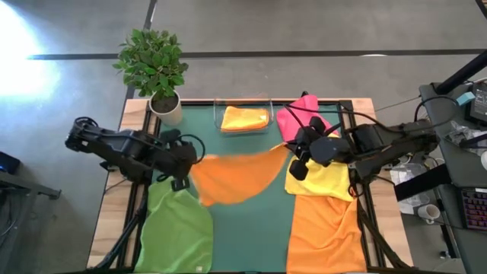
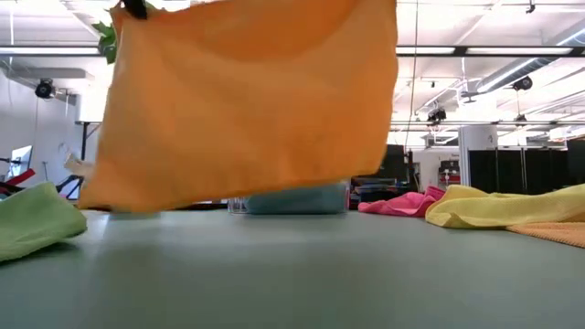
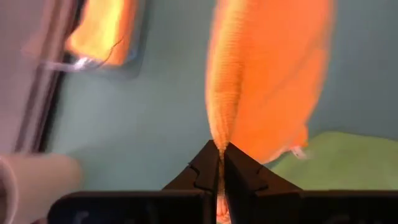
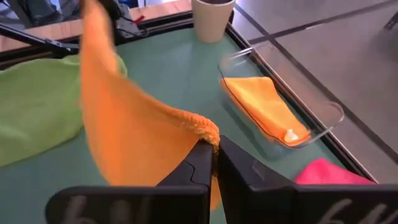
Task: Fold microfiber towels
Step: Fold the top left orange microfiber towel
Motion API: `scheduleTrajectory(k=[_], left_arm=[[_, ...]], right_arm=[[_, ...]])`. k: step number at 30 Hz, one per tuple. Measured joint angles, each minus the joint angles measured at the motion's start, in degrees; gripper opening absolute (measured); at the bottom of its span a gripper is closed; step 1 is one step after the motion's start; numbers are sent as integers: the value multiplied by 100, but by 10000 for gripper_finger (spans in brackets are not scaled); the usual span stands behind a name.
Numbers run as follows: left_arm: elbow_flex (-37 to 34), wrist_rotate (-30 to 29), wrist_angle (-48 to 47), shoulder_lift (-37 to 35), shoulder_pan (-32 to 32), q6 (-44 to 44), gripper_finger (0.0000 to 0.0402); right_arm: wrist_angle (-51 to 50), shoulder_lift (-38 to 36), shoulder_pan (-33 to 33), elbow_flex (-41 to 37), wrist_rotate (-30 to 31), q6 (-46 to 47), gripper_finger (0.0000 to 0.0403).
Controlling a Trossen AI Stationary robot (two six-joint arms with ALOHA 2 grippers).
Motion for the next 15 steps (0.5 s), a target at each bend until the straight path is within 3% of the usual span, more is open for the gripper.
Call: scheduleTrajectory(k=[3,9,11,15], left_arm=[[0,199,-52,82,87,14,0],[0,1265,-31,115,87,21,0],[0,1208,-31,89,87,81,0],[49,506,-37,59,164,461,0]], right_arm=[[-15,0,-2,0,-29,6,8],[-44,0,4,0,-355,122,8],[-42,23,0,0,-350,119,8],[-111,78,-11,-2,-136,107,8]])
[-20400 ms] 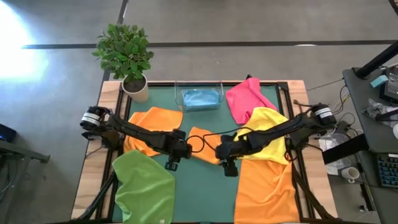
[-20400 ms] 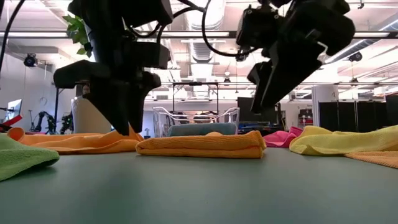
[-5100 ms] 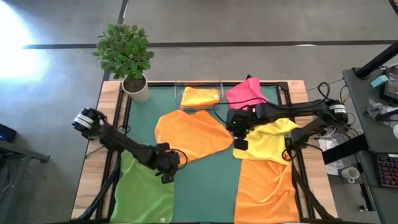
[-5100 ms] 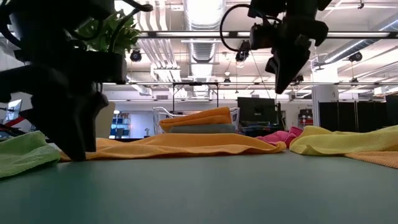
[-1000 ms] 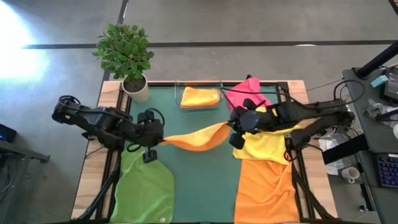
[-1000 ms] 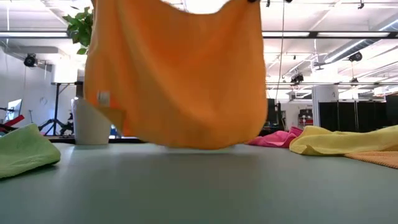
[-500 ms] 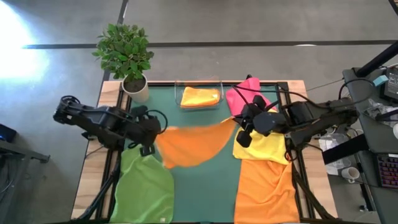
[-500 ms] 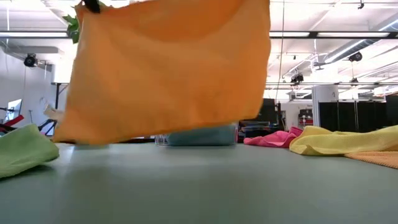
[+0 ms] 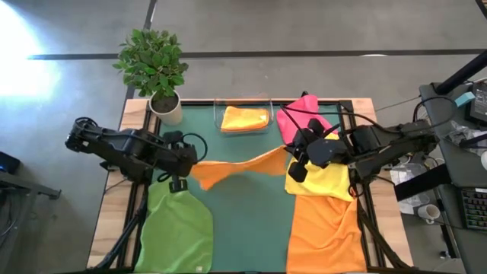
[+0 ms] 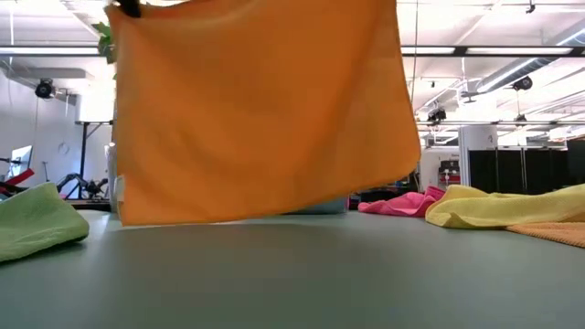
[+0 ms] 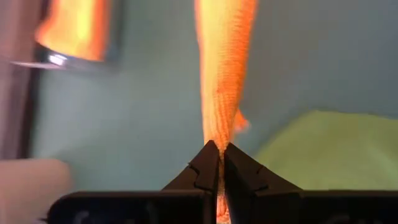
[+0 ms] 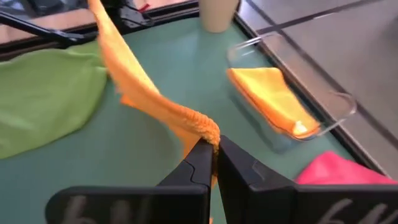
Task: Fold microfiber towels
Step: Fold the top left orange microfiber towel
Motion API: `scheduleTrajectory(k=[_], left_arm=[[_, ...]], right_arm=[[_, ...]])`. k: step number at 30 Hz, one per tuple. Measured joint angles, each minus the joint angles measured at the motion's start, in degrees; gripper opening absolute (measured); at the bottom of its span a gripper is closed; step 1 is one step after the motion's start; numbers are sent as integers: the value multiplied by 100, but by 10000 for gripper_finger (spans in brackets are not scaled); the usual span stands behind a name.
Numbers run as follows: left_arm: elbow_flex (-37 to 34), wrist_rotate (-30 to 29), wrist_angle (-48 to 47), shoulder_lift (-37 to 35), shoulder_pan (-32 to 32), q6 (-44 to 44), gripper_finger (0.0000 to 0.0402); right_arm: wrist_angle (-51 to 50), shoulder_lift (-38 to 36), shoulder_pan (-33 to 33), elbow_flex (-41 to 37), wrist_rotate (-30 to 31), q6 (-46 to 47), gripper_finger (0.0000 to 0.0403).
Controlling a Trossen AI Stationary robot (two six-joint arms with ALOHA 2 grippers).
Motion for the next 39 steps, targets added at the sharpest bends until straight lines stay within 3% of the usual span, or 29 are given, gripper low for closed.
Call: scheduleTrajectory(k=[8,18,21,24,29,31,39], left_arm=[[132,-1593,28,9,436,1053,0],[240,-2624,552,20,1153,2829,0],[244,-2764,669,13,1222,2929,0],[175,-2257,669,4,1187,2361,0],[-135,-39,696,-7,934,676,0],[-347,568,806,0,752,154,0],[-1417,1691,1874,33,170,-1013,0]], right_arm=[[-517,-9,-4,-7,1383,-195,8],[-438,0,-81,-18,2435,-1360,8],[-442,0,-25,-22,2373,-1445,8],[-437,4,97,-70,1807,-1170,8],[-433,211,369,-376,560,-117,8],[-423,349,504,-570,186,371,8],[-104,1124,1101,-983,-1460,1913,8]])
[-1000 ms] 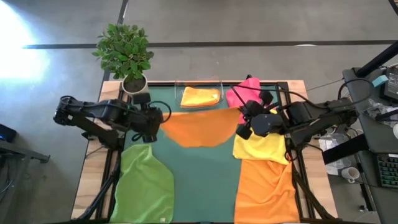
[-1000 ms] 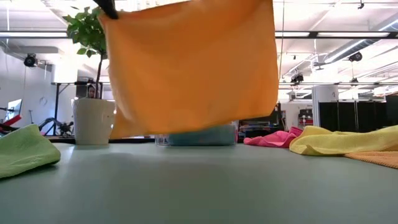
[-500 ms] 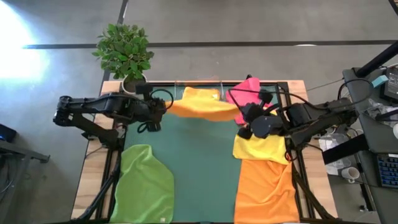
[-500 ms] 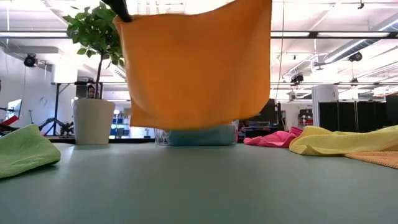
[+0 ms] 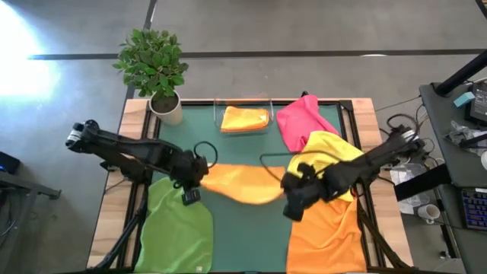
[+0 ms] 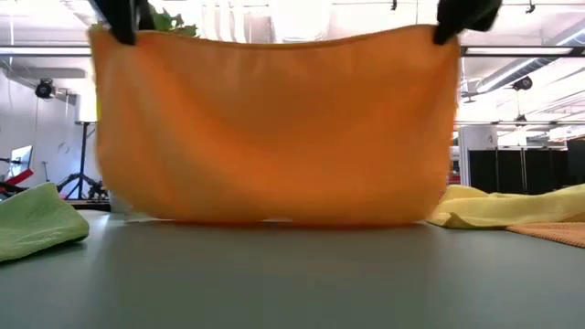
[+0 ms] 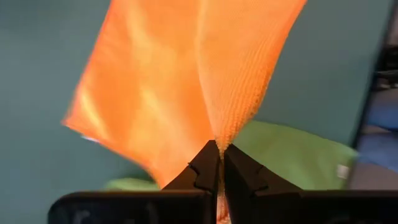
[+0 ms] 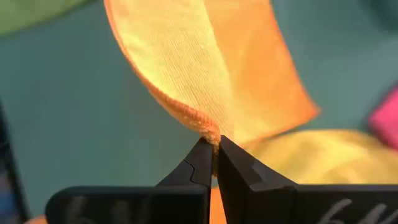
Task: Fold microfiber towels
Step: Fold the top left orange microfiber towel
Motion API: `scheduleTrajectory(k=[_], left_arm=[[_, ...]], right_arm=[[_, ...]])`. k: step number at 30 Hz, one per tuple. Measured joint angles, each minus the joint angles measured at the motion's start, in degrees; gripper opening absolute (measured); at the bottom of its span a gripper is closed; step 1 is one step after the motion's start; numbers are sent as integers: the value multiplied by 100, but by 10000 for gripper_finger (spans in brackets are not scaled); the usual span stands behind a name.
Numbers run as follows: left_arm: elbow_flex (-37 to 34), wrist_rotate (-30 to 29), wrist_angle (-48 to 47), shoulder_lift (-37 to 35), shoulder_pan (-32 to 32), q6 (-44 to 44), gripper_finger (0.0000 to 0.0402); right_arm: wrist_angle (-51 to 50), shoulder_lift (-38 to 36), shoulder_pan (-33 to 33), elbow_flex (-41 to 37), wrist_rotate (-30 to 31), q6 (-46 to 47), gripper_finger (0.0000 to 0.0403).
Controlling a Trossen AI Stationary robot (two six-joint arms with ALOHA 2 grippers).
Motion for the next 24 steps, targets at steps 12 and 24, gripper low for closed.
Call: scheduleTrajectory(k=[12,24], left_arm=[[-1471,976,849,227,-92,-822,0],[-1718,553,1675,890,-42,-804,0]], right_arm=[[75,216,-43,-384,-162,35,8],[1623,525,-54,-1756,-465,643,8]])
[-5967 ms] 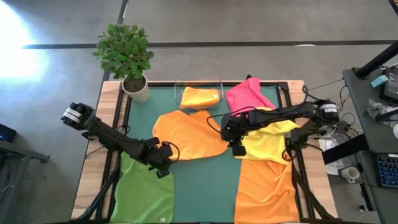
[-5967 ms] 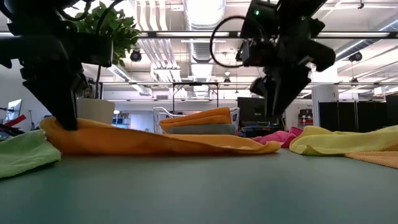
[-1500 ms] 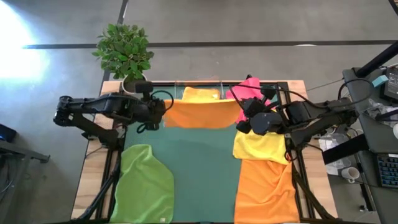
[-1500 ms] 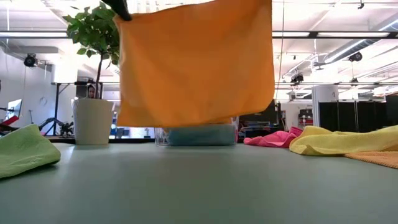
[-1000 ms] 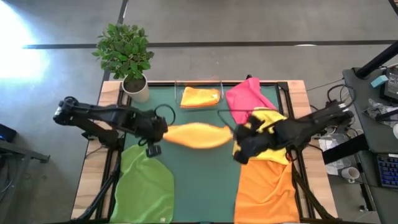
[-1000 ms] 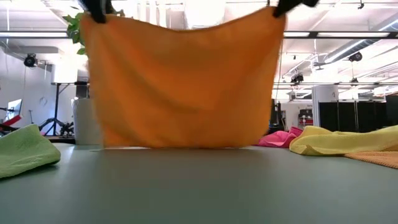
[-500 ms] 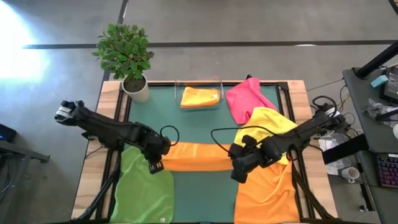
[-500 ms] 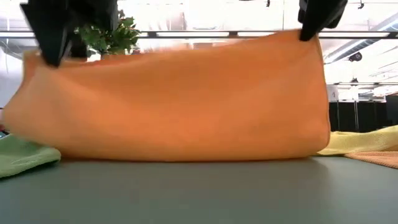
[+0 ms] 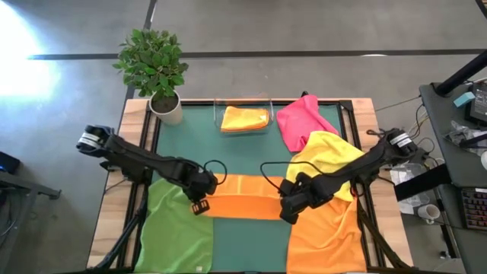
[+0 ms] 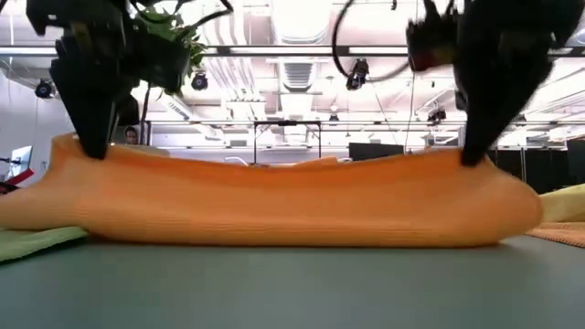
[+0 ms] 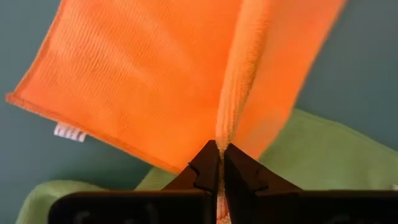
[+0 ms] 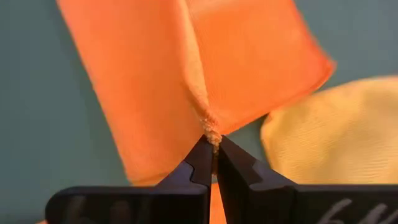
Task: Fold microfiber towels
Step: Fold the top left orange microfiber towel
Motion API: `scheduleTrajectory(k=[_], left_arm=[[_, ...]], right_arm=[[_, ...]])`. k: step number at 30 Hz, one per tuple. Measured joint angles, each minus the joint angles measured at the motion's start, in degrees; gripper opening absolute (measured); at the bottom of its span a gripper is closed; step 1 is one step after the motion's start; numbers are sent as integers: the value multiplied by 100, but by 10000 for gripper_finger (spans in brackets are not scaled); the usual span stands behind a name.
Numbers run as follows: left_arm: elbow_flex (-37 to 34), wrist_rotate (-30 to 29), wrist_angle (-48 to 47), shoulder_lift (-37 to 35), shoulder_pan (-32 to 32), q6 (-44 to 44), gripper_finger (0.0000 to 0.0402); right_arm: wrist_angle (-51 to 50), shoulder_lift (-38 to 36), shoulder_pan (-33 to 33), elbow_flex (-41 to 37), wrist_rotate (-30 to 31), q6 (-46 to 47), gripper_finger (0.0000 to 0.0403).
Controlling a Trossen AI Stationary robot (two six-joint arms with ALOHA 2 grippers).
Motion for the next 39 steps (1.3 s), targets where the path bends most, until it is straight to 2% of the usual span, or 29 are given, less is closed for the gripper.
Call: scheduleTrajectory(k=[8,14,19,30,34,39], left_arm=[[-38,-195,-108,168,309,382,0],[-146,-540,-127,168,640,609,0],[-168,-903,-118,168,939,1037,0],[-181,-911,-66,168,1071,1644,1],[-181,-1124,-63,168,1071,1647,26],[-153,-1277,-76,168,1071,1642,86]], right_arm=[[122,123,-183,-335,11,357,8],[124,101,-610,-351,300,294,8],[137,296,-969,-352,313,133,8],[325,528,-1091,-352,331,191,9],[407,496,-1120,-327,351,194,22],[343,446,-1213,-183,350,132,63]])
